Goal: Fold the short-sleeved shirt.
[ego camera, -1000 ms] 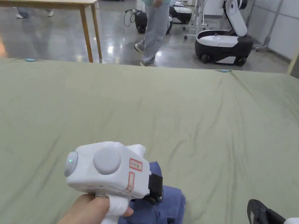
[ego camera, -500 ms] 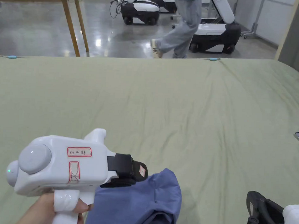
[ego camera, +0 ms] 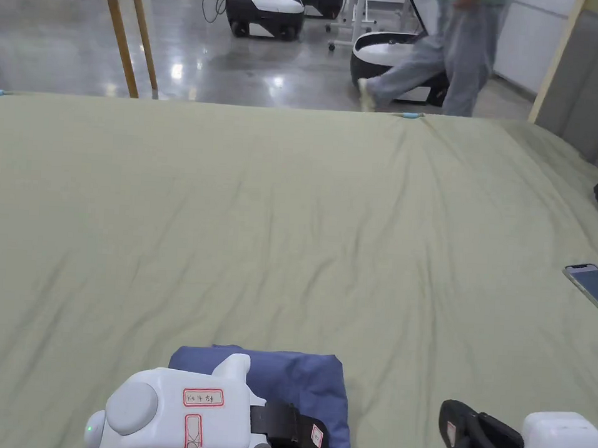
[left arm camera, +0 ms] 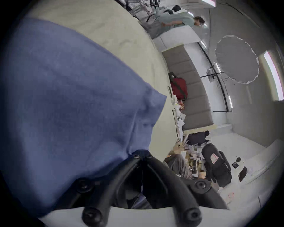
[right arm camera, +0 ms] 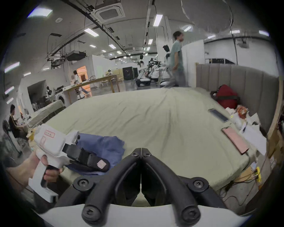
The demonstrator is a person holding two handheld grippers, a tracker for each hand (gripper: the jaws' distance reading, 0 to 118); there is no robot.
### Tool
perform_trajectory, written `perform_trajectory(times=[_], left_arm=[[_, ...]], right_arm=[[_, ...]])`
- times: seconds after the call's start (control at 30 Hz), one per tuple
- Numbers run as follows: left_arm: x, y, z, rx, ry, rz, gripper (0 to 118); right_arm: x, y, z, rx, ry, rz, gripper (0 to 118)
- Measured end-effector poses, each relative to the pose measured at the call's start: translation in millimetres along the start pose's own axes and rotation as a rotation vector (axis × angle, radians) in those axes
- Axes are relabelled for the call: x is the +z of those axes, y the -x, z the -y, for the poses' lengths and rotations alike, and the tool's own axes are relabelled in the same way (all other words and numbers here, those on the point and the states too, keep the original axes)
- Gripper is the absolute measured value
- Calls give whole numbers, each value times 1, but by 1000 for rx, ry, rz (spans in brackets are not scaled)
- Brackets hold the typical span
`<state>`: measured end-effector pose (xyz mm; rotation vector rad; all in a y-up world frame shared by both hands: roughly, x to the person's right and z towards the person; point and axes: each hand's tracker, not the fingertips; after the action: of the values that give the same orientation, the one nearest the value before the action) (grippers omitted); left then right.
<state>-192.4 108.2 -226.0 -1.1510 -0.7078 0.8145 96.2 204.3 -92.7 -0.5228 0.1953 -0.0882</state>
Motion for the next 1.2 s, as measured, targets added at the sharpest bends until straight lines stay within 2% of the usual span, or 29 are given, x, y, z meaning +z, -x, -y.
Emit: perform_trajectory(times=[0.07, 0.2, 0.3, 0.33, 0.43, 0.5, 0.53, 0.57, 0.6, 0.63, 0.67, 0.7, 0.73, 0.77, 0.8, 0.9, 1.03, 1.07, 1.1, 1.13, 1.17, 1.2], left_arm=[[6, -7, 0, -10, 7, -14, 0], [42, -22, -2, -75, -33, -33, 0], [91, -26, -3, -114, -106, -48, 0], [107, -26, -5, -127, -123, -71, 0], [147, -12, -9, -129, -160, -146, 0], [163, 4, -18, -124, -150, -159, 0], [170, 13, -21, -124, -143, -165, 0], [174, 20, -24, -122, -143, -168, 2], [177, 28, -27, -116, -143, -166, 11], [178, 37, -31, -69, -148, -129, 30], [178, 46, -35, -36, -143, -101, 30], [177, 53, -38, -16, -144, -80, 40], [169, 59, -42, -16, -128, -75, 67], [163, 67, -46, 3, -102, -35, 100], [158, 72, -49, 33, -103, 0, 112], [132, 79, -55, 91, -42, 84, 111], [96, 75, -57, 6, -3, 51, 109], [94, 74, -58, -1, -17, 41, 104], [94, 73, -60, -13, -11, 28, 83], [96, 73, -61, -20, -26, -37, 53], [97, 74, -61, -35, -35, -118, 32], [95, 80, -62, -31, -10, -61, 32]], right_arm=[[-16, 1, -7, -32, 50, -110, 1], [-68, 0, -28, -237, 189, -438, 1], [-119, 7, -31, -272, 307, -653, 1], [-134, 10, -29, -287, 353, -688, 1], [-182, 8, -13, -417, 496, -846, 1], [-207, 1, 4, -521, 586, -860, 1], [-218, -3, 13, -544, 611, -844, 1], [-227, -10, 21, -580, 630, -875, 1], [-234, -16, 26, -632, 635, -909, 1], [-236, -22, 30, -701, 620, -935, 1], [-237, -25, 30, -735, 610, -952, 1], [-236, -26, 29, -721, 606, -944, 1], [-235, -24, 27, -697, 603, -937, 1], [-234, -23, 26, -666, 602, -935, 1], [-234, -23, 25, -658, 601, -931, 1], [-235, -24, 24, -665, 607, -929, 1], [-236, -25, 24, -671, 608, -929, 1], [-236, -25, 24, -673, 606, -926, 1], [-236, -25, 23, -674, 605, -923, 1], [-235, -26, 23, -671, 604, -924, 1], [-235, -26, 22, -668, 599, -922, 1], [-233, -26, 20, -659, 596, -919, 1]])
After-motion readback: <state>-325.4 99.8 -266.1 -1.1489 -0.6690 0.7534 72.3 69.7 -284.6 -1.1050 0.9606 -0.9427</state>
